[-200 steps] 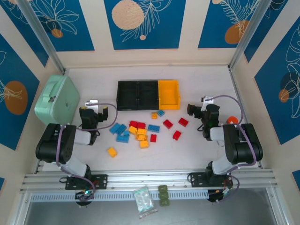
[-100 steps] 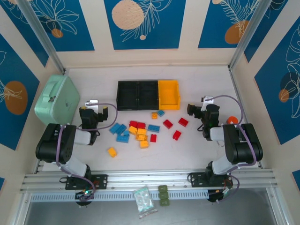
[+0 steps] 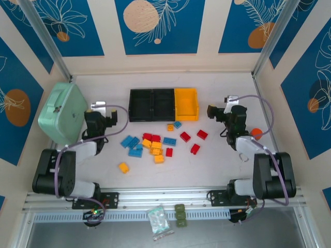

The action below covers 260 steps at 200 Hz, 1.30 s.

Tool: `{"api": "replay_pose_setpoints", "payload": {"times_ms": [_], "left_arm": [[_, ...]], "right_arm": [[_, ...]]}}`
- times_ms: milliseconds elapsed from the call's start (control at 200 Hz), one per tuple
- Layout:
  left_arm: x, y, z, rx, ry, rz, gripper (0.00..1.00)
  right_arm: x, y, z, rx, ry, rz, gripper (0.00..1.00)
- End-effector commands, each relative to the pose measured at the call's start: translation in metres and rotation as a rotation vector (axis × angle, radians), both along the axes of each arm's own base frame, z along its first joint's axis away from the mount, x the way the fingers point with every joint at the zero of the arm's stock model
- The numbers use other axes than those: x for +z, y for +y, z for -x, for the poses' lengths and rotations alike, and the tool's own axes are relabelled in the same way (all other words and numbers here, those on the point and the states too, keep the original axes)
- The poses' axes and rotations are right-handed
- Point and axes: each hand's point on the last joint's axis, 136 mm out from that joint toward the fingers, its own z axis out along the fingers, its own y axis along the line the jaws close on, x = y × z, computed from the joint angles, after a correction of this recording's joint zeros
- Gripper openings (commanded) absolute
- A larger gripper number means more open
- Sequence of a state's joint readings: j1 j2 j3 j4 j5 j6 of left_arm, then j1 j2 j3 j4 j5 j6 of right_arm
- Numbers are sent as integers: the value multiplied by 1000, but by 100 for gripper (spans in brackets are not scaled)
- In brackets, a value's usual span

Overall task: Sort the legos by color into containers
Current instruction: Pick up the lego from the center of the table.

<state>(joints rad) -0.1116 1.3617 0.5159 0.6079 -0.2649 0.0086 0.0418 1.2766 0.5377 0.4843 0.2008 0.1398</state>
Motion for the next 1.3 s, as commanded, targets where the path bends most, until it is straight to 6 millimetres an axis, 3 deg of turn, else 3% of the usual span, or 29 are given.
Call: {"api": "replay_pose_setpoints", "payload": {"times_ms": [0,125,205,330,390,475,620,700,835,935,1091,1296], "left_arm": [[4,3,10,54,86,89,99],[22,-14,17,47,123,335,100],[31,-37,23,-33,140,494,99],[37,-67,38,-181,169,631,99],[35,-77,48,-216,208,686,100],[28,-90,67,-261,303,744,93],[1,-112,108,-319,513,800,79],[-13,-120,131,-331,599,806,74],[-22,-132,162,-378,649,802,73],[-24,-138,174,-398,670,796,73],[-29,-147,182,-419,695,798,73],[-35,-154,187,-426,707,802,73]], "right_arm": [[10,13,15,30,62,-58,99],[39,20,32,2,130,-274,99],[29,5,54,-177,300,-528,99],[38,20,66,-54,342,-710,95],[44,31,76,0,377,-671,89],[45,48,90,62,467,-601,80],[27,82,108,176,604,-453,63],[16,101,114,230,669,-375,58],[-8,125,115,294,745,-224,59],[-30,136,110,309,800,-119,61],[-64,154,98,328,853,-7,65],[-92,172,84,367,891,82,65]]}}
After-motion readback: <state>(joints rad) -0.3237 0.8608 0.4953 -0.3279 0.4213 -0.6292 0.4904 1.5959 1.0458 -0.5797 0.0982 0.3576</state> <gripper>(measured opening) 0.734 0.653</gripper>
